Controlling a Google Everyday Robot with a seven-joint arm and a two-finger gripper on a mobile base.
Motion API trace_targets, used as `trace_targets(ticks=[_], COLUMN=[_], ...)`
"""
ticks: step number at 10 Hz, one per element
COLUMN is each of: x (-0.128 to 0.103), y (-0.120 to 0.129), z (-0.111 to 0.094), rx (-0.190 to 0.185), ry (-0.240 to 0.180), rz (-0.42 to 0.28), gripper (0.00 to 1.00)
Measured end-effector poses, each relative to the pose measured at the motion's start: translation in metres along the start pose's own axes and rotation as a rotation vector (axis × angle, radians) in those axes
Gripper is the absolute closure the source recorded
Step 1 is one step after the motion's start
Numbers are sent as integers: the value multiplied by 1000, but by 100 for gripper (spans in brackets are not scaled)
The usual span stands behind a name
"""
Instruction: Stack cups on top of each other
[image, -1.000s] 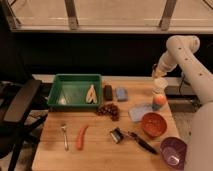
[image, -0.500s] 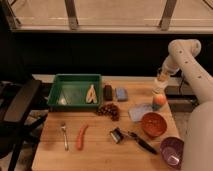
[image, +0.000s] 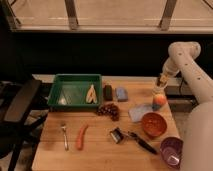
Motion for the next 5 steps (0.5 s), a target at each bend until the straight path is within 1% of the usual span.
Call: trace_targets(ticks=[2, 3, 4, 5], x=[4, 5, 8, 9], y=[0, 0, -1, -2], z=[1, 1, -6, -11], rx=[2, 5, 16, 19], ry=[-3, -12, -24, -38], rz=[15, 22, 31, 33], gripper=[26, 26, 26, 26])
